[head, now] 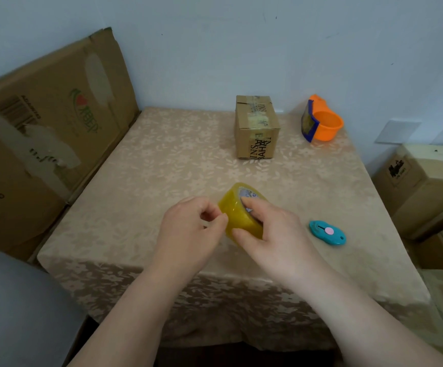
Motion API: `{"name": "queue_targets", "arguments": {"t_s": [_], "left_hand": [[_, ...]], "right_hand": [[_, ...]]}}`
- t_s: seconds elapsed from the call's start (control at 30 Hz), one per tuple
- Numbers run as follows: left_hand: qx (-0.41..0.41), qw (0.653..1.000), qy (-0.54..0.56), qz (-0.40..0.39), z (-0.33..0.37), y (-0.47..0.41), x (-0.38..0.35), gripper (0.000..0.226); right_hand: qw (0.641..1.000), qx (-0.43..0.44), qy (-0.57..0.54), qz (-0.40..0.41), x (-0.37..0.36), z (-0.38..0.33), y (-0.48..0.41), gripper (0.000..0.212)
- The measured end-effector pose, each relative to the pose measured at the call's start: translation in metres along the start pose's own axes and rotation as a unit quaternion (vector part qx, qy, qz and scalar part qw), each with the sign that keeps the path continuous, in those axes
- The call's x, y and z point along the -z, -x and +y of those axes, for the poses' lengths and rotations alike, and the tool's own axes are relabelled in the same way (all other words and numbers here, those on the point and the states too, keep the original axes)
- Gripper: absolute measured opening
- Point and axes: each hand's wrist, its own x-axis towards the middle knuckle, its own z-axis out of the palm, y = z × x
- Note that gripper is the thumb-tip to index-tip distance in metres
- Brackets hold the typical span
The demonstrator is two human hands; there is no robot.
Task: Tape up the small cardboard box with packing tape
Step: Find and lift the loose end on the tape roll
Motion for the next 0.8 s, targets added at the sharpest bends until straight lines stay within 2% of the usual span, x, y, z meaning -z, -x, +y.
{"name": "queue_targets", "arguments": {"t_s": [0.13, 0.27, 0.47, 0.63, 0.8], "left_hand": [[-0.027, 0.998, -0.048, 0.017, -0.002, 0.001, -0.002, 0.012], [-0.056, 0.993, -0.088, 0.05, 0.005, 0.005, -0.004, 0.019], [-0.054, 0.994, -0.068, 0.072, 0.01, 0.009, -0.006, 0.025], [-0.087, 0.993, -0.049, 0.06, 0.01, 0.011, -0.005, 0.02], [-0.081, 0.995, 0.024, 0.055, 0.011, 0.011, -0.005, 0.017]], "right_hand": [[1.0, 0.002, 0.0, -0.031, 0.001, 0.003, -0.001, 0.058], [0.999, 0.021, 0.038, -0.011, -0.006, 0.001, -0.001, 0.047], [0.999, 0.008, 0.037, 0.005, -0.013, -0.005, -0.002, 0.045], [1.0, -0.01, 0.016, 0.012, -0.009, -0.007, -0.004, 0.022], [0.999, -0.04, -0.022, 0.014, -0.003, -0.009, -0.005, 0.035]]}}
